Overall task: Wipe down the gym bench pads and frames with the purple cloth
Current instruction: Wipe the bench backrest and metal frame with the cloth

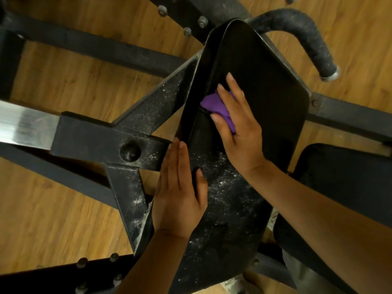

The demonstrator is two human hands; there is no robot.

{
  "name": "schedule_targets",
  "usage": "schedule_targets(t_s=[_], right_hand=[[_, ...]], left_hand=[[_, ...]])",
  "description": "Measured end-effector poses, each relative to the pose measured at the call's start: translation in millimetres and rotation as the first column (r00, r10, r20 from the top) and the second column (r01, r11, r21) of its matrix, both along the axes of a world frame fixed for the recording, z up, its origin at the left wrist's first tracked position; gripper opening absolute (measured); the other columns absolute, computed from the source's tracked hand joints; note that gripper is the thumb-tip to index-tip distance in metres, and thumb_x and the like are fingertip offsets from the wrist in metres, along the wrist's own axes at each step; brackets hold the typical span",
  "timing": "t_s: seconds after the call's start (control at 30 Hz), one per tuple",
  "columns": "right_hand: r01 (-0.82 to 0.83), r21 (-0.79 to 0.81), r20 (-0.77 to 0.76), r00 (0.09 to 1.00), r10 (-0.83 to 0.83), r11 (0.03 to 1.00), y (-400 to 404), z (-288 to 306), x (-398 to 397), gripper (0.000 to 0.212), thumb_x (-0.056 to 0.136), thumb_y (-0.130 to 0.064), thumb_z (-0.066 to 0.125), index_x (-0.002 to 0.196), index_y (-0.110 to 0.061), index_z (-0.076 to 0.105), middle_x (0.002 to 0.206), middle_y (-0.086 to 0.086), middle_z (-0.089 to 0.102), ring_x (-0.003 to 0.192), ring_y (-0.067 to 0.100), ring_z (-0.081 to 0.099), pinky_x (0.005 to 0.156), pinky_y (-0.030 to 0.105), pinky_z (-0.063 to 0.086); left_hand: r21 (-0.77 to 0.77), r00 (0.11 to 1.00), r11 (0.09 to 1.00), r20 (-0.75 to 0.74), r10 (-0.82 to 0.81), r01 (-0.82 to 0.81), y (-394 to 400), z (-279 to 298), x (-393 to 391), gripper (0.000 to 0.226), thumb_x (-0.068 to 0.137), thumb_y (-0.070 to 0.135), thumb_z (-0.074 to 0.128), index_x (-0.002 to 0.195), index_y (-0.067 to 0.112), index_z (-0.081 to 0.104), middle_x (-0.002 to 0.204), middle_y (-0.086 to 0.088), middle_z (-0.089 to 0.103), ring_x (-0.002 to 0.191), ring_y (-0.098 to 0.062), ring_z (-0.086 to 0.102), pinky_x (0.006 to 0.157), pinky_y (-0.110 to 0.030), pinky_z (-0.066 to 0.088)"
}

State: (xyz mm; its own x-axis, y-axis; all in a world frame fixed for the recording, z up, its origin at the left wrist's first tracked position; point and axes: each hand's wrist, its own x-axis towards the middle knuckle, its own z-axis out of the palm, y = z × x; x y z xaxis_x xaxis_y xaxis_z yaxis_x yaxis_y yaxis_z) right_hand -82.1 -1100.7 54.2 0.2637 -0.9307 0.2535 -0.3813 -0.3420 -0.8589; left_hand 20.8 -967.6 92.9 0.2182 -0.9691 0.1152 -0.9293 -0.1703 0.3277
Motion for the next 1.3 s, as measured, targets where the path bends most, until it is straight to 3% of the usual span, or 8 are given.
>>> schedule_targets(t_s=[0.17, 0.27, 0.53, 0.63, 0.83, 0.97, 1.2, 1.3], right_hand=[[-0.154, 0.096, -0.129, 0.978, 0.165, 0.983, 91.5, -27.6, -37.9, 0.051, 0.100, -0.029, 0.043, 0.144, -0.010, 0.027, 0.155, 0.011, 0.018, 0.145, 0.026, 0.020, 0.119, 0.044, 0.017], [-0.157, 0.149, -0.213, 0.959, 0.187, 0.976, 120.8, -41.0, -49.5, 0.052, 0.101, -0.032, 0.040, 0.146, -0.013, 0.023, 0.157, 0.009, 0.012, 0.147, 0.023, 0.013, 0.120, 0.040, 0.010], [0.048, -0.087, 0.073, 0.996, -0.042, 0.995, -19.9, 9.9, 32.3, 0.042, 0.095, -0.010, 0.053, 0.131, 0.010, 0.047, 0.142, 0.031, 0.039, 0.137, 0.042, 0.032, 0.116, 0.053, 0.021], [0.096, -0.119, 0.092, 0.992, -0.085, 0.988, -33.2, 17.8, 46.7, 0.038, 0.094, -0.009, 0.055, 0.126, 0.010, 0.052, 0.138, 0.030, 0.044, 0.135, 0.044, 0.035, 0.117, 0.052, 0.021], [-0.115, -0.007, -0.069, 0.991, 0.115, 0.993, 75.6, -26.7, -20.0, 0.047, 0.098, -0.017, 0.048, 0.140, -0.004, 0.034, 0.153, 0.013, 0.023, 0.145, 0.030, 0.020, 0.119, 0.046, 0.014], [-0.072, 0.110, -0.222, 0.970, 0.095, 0.991, 116.4, -50.7, -49.6, 0.051, 0.101, -0.027, 0.039, 0.146, -0.009, 0.021, 0.156, 0.010, 0.012, 0.147, 0.027, 0.012, 0.120, 0.043, 0.009], [0.074, -0.023, 0.102, 0.992, -0.071, 0.997, 23.3, 4.2, 26.4, 0.042, 0.093, -0.006, 0.055, 0.130, 0.010, 0.046, 0.142, 0.030, 0.039, 0.138, 0.041, 0.031, 0.115, 0.055, 0.023], [0.091, -0.017, 0.100, 0.991, -0.089, 0.996, 25.7, -6.9, 18.5, 0.043, 0.093, -0.004, 0.055, 0.132, 0.011, 0.043, 0.143, 0.031, 0.037, 0.139, 0.039, 0.029, 0.117, 0.054, 0.020]], left_hand=[[-0.001, 1.000, 1.000, -0.005, -0.013, 0.013, -0.1, -0.8, 0.1, 0.053, 0.098, 0.024, 0.043, 0.143, -0.001, 0.028, 0.145, -0.023, 0.041, 0.134, -0.033, 0.044, 0.093, -0.047, 0.053], [-0.005, 1.000, 1.000, -0.012, -0.005, 0.005, 0.9, -1.5, 0.4, 0.053, 0.098, 0.022, 0.045, 0.143, -0.001, 0.029, 0.144, -0.023, 0.042, 0.134, -0.033, 0.044, 0.093, -0.047, 0.053], [-0.002, 1.000, 1.000, 0.000, -0.012, 0.012, 1.7, -2.7, 0.8, 0.054, 0.097, 0.020, 0.048, 0.143, -0.003, 0.030, 0.144, -0.024, 0.043, 0.134, -0.033, 0.044, 0.095, -0.046, 0.052], [-0.006, 1.000, 1.000, 0.002, -0.014, 0.014, 1.0, -2.5, 1.3, 0.053, 0.097, 0.019, 0.047, 0.143, -0.002, 0.029, 0.143, -0.024, 0.043, 0.134, -0.033, 0.044, 0.095, -0.046, 0.051], [-0.008, 1.000, 1.000, -0.017, -0.020, 0.020, 1.3, -2.9, 1.5, 0.052, 0.099, 0.022, 0.044, 0.143, -0.001, 0.028, 0.144, -0.025, 0.043, 0.134, -0.033, 0.043, 0.095, -0.047, 0.051], [-0.014, 1.000, 1.000, -0.023, -0.011, 0.010, 1.6, -2.7, 0.3, 0.052, 0.099, 0.021, 0.044, 0.143, -0.002, 0.029, 0.145, -0.024, 0.041, 0.135, -0.033, 0.042, 0.093, -0.047, 0.052], [0.002, 0.999, 1.000, 0.021, -0.024, 0.024, 3.1, -3.2, 0.4, 0.052, 0.098, 0.019, 0.046, 0.142, -0.004, 0.030, 0.144, -0.026, 0.041, 0.133, -0.034, 0.044, 0.098, -0.046, 0.050], [0.006, 1.000, 1.000, 0.020, -0.015, 0.015, 3.2, -2.5, 0.8, 0.053, 0.097, 0.017, 0.047, 0.142, -0.006, 0.031, 0.144, -0.026, 0.041, 0.133, -0.033, 0.044, 0.098, -0.045, 0.049]])
